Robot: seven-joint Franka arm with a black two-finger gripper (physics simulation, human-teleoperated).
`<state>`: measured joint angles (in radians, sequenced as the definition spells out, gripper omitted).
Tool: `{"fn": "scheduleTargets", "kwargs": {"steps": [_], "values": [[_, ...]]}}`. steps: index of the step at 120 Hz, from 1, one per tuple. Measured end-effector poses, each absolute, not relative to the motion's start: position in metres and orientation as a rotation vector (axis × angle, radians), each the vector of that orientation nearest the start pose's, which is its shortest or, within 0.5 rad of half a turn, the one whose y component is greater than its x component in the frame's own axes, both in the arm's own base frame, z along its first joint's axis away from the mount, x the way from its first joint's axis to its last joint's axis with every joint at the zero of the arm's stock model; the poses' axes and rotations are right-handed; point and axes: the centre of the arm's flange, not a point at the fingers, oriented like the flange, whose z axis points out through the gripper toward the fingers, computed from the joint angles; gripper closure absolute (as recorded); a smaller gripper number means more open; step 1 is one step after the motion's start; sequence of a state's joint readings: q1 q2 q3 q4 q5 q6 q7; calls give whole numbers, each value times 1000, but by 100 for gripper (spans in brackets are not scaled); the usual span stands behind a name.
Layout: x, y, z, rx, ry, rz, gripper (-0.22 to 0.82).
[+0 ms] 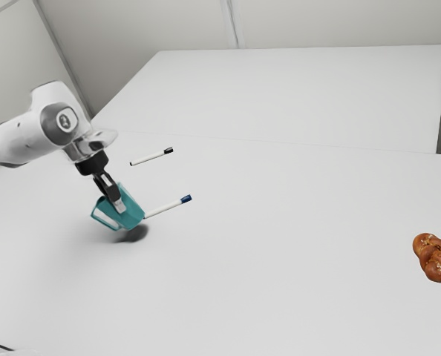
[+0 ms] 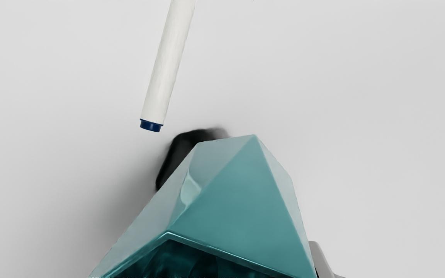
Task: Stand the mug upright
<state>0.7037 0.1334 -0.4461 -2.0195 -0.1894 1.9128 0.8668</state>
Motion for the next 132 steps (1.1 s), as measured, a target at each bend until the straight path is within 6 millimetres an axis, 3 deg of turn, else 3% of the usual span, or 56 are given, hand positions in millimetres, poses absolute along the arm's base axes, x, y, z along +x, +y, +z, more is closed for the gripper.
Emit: {"fn": "scheduleTargets", "kwargs": {"steps": [20,54,85,132], "values": [[532,90,375,-3225,851,141,79],[525,57,374,-3157,688,143,79],[524,36,363,-3115,588,175,79],[527,31,346,-3145,416,213,78]]}}
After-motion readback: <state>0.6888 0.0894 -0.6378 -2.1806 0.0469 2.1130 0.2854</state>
